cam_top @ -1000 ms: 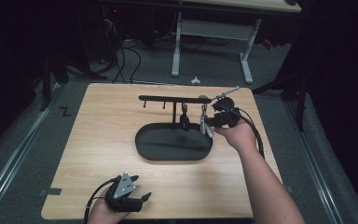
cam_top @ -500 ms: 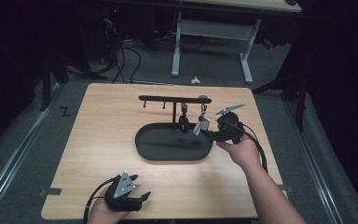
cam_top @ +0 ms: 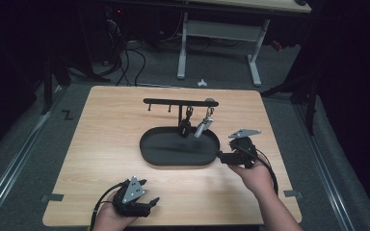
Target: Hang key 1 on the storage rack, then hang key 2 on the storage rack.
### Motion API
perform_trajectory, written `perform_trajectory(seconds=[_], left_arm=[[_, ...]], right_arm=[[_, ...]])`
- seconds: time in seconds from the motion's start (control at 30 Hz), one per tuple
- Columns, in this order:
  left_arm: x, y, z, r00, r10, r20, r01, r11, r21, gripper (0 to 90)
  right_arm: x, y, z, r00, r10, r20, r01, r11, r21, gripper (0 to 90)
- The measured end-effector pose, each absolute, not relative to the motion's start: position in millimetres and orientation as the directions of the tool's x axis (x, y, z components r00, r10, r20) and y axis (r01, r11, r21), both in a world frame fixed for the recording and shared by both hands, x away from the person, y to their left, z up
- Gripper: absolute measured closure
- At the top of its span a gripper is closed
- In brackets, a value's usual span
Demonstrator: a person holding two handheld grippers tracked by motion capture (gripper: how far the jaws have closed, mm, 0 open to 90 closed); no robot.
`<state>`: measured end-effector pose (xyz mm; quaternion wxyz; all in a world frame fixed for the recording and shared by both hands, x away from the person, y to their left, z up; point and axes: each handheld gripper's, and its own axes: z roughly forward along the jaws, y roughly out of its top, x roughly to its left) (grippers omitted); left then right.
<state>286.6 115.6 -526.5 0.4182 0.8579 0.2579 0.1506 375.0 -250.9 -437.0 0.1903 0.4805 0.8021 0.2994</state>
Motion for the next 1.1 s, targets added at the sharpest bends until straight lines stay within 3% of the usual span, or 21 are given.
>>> perform_trajectory(seconds=[0.23,0.43,0.67,0.83,1.1], left_arm=[[285,114,-523,0.819,0.572,0.052,0.311,-0.518,0.797,24.6],[286,114,-525,0.822,0.568,0.032,0.32,-0.508,0.8,24.5],[287,123,-521,0.777,0.629,0.018,0.347,-0.452,0.822,23.5],[291,129,-520,0.746,0.665,0.032,0.339,-0.422,0.841,23.2],[289,123,-519,0.754,0.657,0.028,0.326,-0.41,0.852,21.9]], right_arm=[[354,-269,-469,-0.435,0.899,0.058,0.665,0.277,0.693,28.5],[329,-281,-488,-0.461,0.887,0.01,0.62,0.314,0.719,25.5],[305,-303,-502,-0.404,0.915,-0.014,0.575,0.266,0.773,24.3],[280,-310,-518,-0.436,0.892,-0.117,0.521,0.356,0.776,21.4],[274,-300,-522,-0.46,0.885,-0.078,0.523,0.34,0.782,18.4]])
